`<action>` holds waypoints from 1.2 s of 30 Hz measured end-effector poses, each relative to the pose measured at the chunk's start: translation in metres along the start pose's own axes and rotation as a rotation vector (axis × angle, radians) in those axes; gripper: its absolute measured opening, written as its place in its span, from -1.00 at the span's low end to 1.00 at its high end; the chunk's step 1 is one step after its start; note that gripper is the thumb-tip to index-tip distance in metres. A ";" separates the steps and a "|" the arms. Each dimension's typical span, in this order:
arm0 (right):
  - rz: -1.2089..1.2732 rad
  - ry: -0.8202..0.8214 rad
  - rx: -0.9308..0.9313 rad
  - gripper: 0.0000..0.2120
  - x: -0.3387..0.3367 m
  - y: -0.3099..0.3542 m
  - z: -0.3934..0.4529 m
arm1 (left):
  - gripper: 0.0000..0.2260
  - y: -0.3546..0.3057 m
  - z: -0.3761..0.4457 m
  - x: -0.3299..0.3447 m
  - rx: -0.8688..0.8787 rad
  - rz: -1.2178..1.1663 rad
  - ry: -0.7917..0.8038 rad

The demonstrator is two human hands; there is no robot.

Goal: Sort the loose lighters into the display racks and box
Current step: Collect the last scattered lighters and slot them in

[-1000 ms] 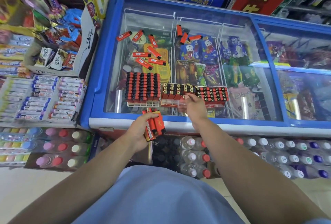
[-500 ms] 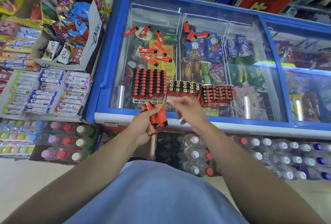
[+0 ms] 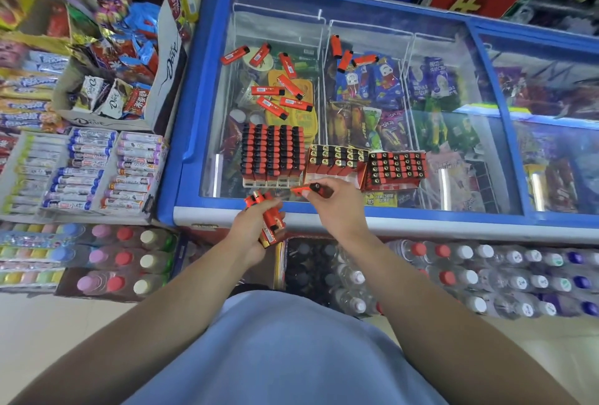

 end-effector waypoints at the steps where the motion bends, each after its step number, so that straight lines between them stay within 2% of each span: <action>1: -0.063 -0.001 -0.062 -0.82 0.002 0.003 0.003 | -0.76 0.000 0.001 -0.001 -0.008 0.002 0.010; 7: -0.270 0.035 -0.208 -0.74 -0.019 -0.026 0.007 | -0.75 -0.002 -0.002 0.009 -0.048 0.020 0.136; 12: -0.348 -0.151 -0.048 -0.76 -0.098 -0.087 0.022 | -0.85 0.010 -0.021 0.041 -0.094 0.043 0.255; 15: -0.362 -0.206 -0.064 -0.86 -0.124 -0.104 0.036 | -0.86 0.020 -0.032 0.056 -0.104 0.046 0.283; 17: -0.382 -0.167 -0.098 -0.87 -0.125 -0.107 0.045 | -0.85 0.026 -0.038 0.061 -0.116 0.032 0.299; 22: -0.406 -0.052 -0.219 -0.73 -0.112 -0.101 0.061 | -0.79 0.035 -0.047 0.063 -0.125 -0.024 0.302; 28: -0.433 -0.012 -0.370 -0.70 -0.107 -0.104 0.069 | -0.72 0.041 -0.051 0.059 -0.073 -0.061 0.276; 32: -0.385 -0.106 -0.437 -0.74 -0.108 -0.112 0.069 | -0.70 0.043 -0.056 0.059 -0.044 -0.071 0.294; 36: -0.342 -0.246 -0.334 -0.87 -0.116 -0.114 0.070 | -0.70 0.043 -0.060 0.056 -0.026 -0.059 0.305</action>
Point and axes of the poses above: each hand's wrist, its own z-axis towards the middle knuckle, its own x-axis out of the palm, y = z × x, the point moved 6 cm from there along z, towards the middle knuckle, and after that the axes turned 14 degrees about -y, right-handed, at the moved point
